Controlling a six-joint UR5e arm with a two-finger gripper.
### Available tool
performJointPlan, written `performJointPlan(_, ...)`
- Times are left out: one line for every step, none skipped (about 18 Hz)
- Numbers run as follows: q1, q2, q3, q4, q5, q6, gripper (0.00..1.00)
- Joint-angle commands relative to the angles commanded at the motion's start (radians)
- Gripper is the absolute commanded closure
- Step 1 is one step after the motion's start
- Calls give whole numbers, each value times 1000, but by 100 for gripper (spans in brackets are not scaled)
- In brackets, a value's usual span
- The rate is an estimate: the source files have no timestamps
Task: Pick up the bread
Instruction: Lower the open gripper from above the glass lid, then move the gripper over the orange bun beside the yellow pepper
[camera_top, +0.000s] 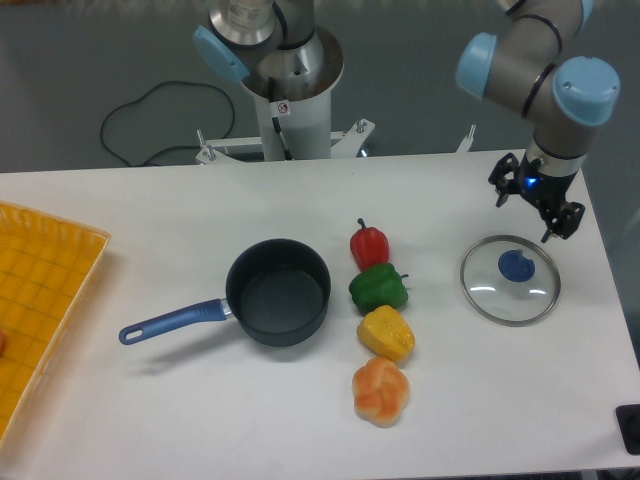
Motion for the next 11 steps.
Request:
performJointPlan(-9,2,0,0,0,-61,0)
performJointPlan(-24,0,3,2,0,-129,0)
performJointPlan(-35,0,8,2,0,-190,0)
performJointPlan(-46,0,8,5,-3,-242,0)
performJointPlan(-58,-2,11,8,-6,-290,0)
performJointPlan(-77,-11,17,11,-8,-338,0)
performJointPlan(-92,-18,21,12,-14,-388,0)
performJointPlan(-101,-29,35,12,-21,-431,0)
performJointPlan(-110,-41,50,14,-31,-468,0)
performJointPlan(-124,-58,67,14,-32,-506,0)
performJointPlan(-140,-73,81,14,-32,-549,0)
